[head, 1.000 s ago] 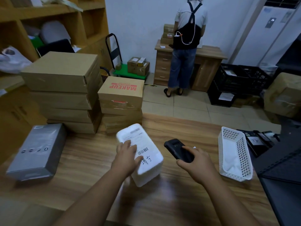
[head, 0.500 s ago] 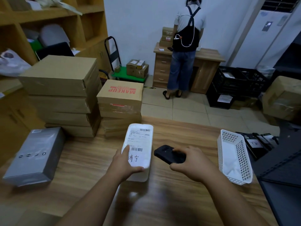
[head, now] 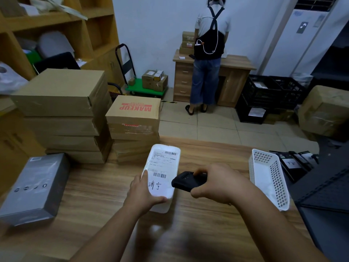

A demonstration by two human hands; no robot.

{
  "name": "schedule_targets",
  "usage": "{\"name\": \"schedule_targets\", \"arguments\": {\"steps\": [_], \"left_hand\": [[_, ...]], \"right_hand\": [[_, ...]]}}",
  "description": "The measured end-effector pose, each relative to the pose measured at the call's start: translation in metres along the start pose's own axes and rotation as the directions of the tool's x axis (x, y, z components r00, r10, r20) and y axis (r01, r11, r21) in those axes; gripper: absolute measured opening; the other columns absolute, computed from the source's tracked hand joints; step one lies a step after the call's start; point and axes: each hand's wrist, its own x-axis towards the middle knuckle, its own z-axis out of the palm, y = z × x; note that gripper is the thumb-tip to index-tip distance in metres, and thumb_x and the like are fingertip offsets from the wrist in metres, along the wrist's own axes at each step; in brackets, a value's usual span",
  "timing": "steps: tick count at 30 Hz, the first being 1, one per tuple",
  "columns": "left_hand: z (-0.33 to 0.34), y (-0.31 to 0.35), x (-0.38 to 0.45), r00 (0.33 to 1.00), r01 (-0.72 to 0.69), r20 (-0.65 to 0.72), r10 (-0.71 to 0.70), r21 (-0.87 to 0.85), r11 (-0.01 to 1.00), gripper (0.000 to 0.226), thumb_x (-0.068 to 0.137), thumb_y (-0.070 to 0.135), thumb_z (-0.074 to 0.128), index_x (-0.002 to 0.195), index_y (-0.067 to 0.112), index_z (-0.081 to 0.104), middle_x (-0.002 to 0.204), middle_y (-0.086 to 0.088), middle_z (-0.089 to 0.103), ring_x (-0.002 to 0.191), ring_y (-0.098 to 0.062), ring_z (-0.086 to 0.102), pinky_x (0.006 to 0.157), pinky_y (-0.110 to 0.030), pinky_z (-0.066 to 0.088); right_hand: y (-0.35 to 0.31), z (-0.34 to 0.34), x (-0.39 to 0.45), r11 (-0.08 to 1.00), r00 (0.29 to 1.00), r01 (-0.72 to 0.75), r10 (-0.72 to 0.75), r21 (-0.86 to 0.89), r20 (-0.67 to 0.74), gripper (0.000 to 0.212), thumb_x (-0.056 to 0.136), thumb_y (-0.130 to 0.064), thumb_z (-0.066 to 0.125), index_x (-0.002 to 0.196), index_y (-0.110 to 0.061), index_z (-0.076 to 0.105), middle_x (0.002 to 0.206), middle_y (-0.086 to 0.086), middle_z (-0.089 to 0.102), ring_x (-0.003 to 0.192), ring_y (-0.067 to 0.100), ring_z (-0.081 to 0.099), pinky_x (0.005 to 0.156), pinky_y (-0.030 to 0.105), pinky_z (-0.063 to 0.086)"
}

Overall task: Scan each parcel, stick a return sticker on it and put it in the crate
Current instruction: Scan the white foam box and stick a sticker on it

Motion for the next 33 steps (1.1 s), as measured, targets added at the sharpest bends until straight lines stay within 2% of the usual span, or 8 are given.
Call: {"name": "schedule_targets", "arguments": {"steps": [4, 7, 13, 19, 23, 26, 28, 33], "left_hand": [[0.0, 0.004, 0.0, 0.998, 0.05, 0.033, -0.051, 0.039, 0.998, 0.13, 0.05, 0.072, 0.074, 0.154, 0.026, 0.012, 0.155, -0.005, 0.018, 0.138, -0.028, 0.023, 0.112, -0.042, 0.029], [0.002, 0.005, -0.004, 0.999, 0.038, 0.008, -0.039, 0.088, 0.995, 0.117, 0.062, 0.078, 0.065, 0.155, 0.031, 0.011, 0.162, 0.003, -0.004, 0.147, -0.027, 0.008, 0.117, -0.047, 0.02], [0.01, 0.004, -0.004, 0.999, -0.001, -0.043, 0.004, 0.075, 0.997, 0.109, 0.063, 0.075, 0.068, 0.152, 0.027, 0.026, 0.16, 0.007, 0.007, 0.142, -0.024, 0.025, 0.112, -0.041, 0.032], [0.015, 0.007, -0.006, 0.999, 0.028, -0.045, -0.024, 0.083, 0.996, 0.104, 0.069, 0.065, 0.073, 0.153, 0.029, 0.022, 0.162, 0.008, -0.001, 0.144, -0.027, 0.018, 0.114, -0.041, 0.025], [0.017, 0.007, -0.005, 0.997, 0.053, -0.064, -0.049, 0.055, 0.997, 0.103, 0.069, 0.062, 0.075, 0.153, 0.03, 0.023, 0.162, 0.009, 0.0, 0.143, -0.028, 0.018, 0.115, -0.042, 0.025], [0.02, 0.005, -0.004, 0.995, 0.06, -0.082, -0.055, 0.048, 0.997, 0.102, 0.068, 0.06, 0.077, 0.151, 0.029, 0.026, 0.161, 0.008, 0.004, 0.141, -0.029, 0.022, 0.114, -0.043, 0.026], [0.023, 0.005, -0.003, 0.994, 0.062, -0.093, -0.058, 0.042, 0.997, 0.102, 0.067, 0.06, 0.077, 0.151, 0.029, 0.027, 0.161, 0.009, 0.006, 0.141, -0.03, 0.023, 0.114, -0.044, 0.026], [0.027, 0.01, -0.001, 0.992, 0.071, -0.106, -0.067, 0.035, 0.997, 0.101, 0.068, 0.057, 0.078, 0.151, 0.029, 0.027, 0.161, 0.013, 0.003, 0.142, -0.028, 0.02, 0.113, -0.044, 0.025]], "right_hand": [[0.024, 0.019, 0.024, 1.0, 0.995, -0.02, 0.021, 0.012, -0.102, 0.059, 0.066, -0.058, 0.064, 0.122, -0.043, 0.057, 0.111, -0.01, 0.058, 0.11, 0.016, 0.05, 0.092, 0.039, 0.047], [0.048, 0.061, 0.05, 0.996, 0.981, -0.079, 0.083, 0.03, -0.176, 0.063, 0.073, -0.058, 0.06, 0.132, -0.042, 0.049, 0.117, -0.004, 0.05, 0.117, 0.019, 0.043, 0.092, 0.038, 0.039], [0.083, 0.169, 0.079, 0.994, 0.984, -0.104, 0.106, 0.017, -0.146, 0.067, 0.076, -0.061, 0.054, 0.137, -0.037, 0.043, 0.126, -0.001, 0.048, 0.12, 0.023, 0.044, 0.094, 0.038, 0.04], [0.099, 0.229, 0.093, 0.988, 0.991, -0.1, 0.089, -0.114, -0.101, 0.064, 0.084, -0.055, 0.051, 0.142, -0.032, 0.037, 0.137, 0.003, 0.04, 0.127, 0.024, 0.039, 0.099, 0.039, 0.034], [0.111, 0.232, 0.102, 0.997, 0.99, -0.03, 0.019, -0.074, -0.139, 0.062, 0.086, -0.064, 0.048, 0.139, -0.032, 0.04, 0.135, -0.001, 0.044, 0.124, 0.023, 0.043, 0.095, 0.039, 0.038], [0.14, 0.209, 0.119, 0.975, 0.939, -0.117, 0.17, 0.187, -0.299, 0.054, 0.091, -0.056, 0.052, 0.135, -0.024, 0.05, 0.132, 0.003, 0.051, 0.12, 0.027, 0.047, 0.094, 0.041, 0.042], [0.168, 0.192, 0.13, 0.951, 0.893, -0.219, 0.286, 0.219, -0.348, 0.048, 0.093, -0.043, 0.054, 0.133, -0.018, 0.052, 0.133, 0.009, 0.052, 0.121, 0.029, 0.045, 0.095, 0.042, 0.042], [0.209, 0.168, 0.15, 0.925, 0.915, -0.381, 0.378, 0.005, -0.143, 0.047, 0.09, -0.036, 0.056, 0.133, -0.019, 0.051, 0.137, 0.006, 0.043, 0.126, 0.026, 0.038, 0.102, 0.039, 0.039]]}}
